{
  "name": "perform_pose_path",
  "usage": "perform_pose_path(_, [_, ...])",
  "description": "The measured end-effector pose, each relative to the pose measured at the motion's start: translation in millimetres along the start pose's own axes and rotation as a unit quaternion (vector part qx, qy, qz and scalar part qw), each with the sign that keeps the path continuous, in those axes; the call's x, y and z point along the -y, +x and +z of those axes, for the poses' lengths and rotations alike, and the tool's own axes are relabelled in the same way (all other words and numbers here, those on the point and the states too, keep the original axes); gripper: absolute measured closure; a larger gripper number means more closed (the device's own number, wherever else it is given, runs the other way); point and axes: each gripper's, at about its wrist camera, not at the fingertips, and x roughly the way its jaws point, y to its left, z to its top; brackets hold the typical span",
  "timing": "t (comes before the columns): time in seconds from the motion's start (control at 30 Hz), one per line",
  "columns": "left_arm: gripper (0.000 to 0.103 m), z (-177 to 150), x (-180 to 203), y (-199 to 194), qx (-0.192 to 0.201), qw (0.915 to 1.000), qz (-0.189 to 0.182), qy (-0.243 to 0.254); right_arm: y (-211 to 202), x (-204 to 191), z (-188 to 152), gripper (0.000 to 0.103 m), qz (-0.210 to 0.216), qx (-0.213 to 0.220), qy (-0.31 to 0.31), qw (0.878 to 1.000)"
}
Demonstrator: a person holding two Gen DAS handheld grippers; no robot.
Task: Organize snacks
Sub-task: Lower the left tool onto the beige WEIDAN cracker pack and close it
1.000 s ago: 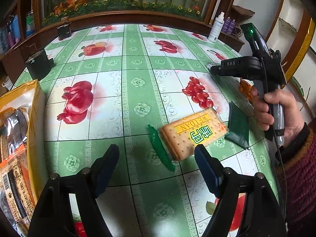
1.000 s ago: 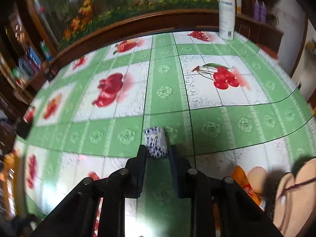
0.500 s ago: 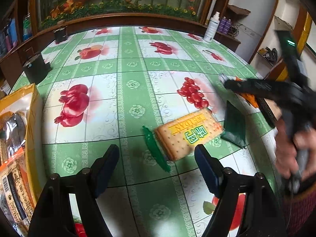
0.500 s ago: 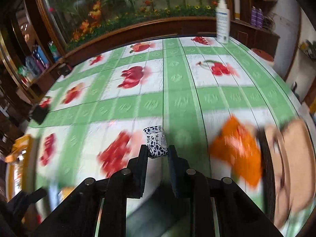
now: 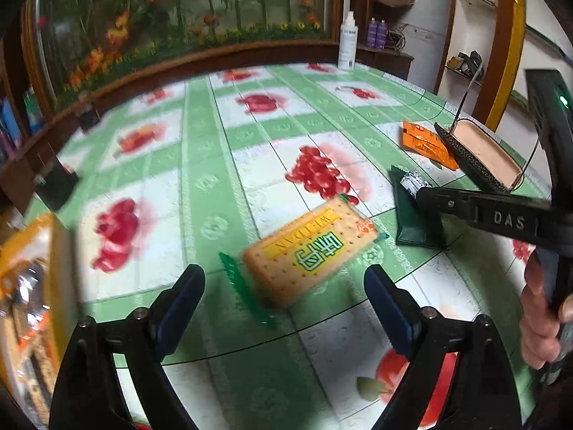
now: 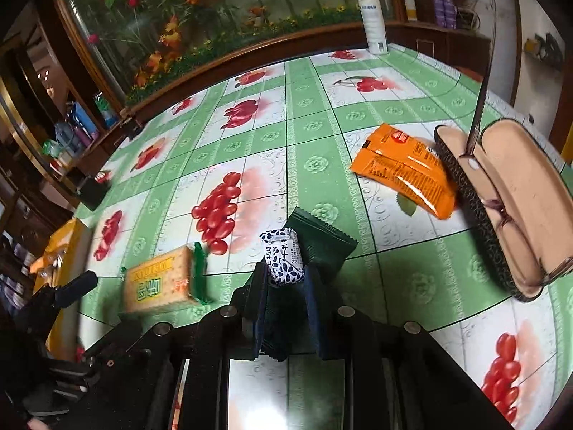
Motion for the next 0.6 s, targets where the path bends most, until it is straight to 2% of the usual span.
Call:
perform_pose_path(0.13, [0.013, 6, 5, 11, -0.021, 0.9996, 0.016, 0.008, 0, 7, 1, 0.081, 0.016, -0.009, 0.011, 1.000])
perform_pose_path(0.2, [0.013, 10, 11, 16, -0.031, 0.9989, 0.021, 0.028, 0, 8, 1, 0.081, 0.018, -0.011, 0.011, 1.000])
perform_pose_path(0.33, [0.013, 20, 26, 33, -0.044, 0.9937, 0.066, 0.079, -1, 8, 0, 0.081, 0.023, -0.015, 0.015, 1.000])
perform_pose_path(0.43, [0.010, 21, 31, 38, -0.026, 0.9898, 0.103, 0.095, -1, 9, 1, 0.081, 0.026, -0.016, 0.018, 0.999])
perform_pose_path(0.53, [0.010, 20, 25, 37, -0.025, 0.9923, 0.101, 0.067, -2, 9, 1, 0.081, 0.022, -0.015, 0.017, 0.999])
perform_pose_path(0.6, [0.010, 16, 14, 36, -0.030, 0.9948, 0.095, 0.020, -3, 7, 0, 0.081, 0.022, -0.014, 0.012, 1.000])
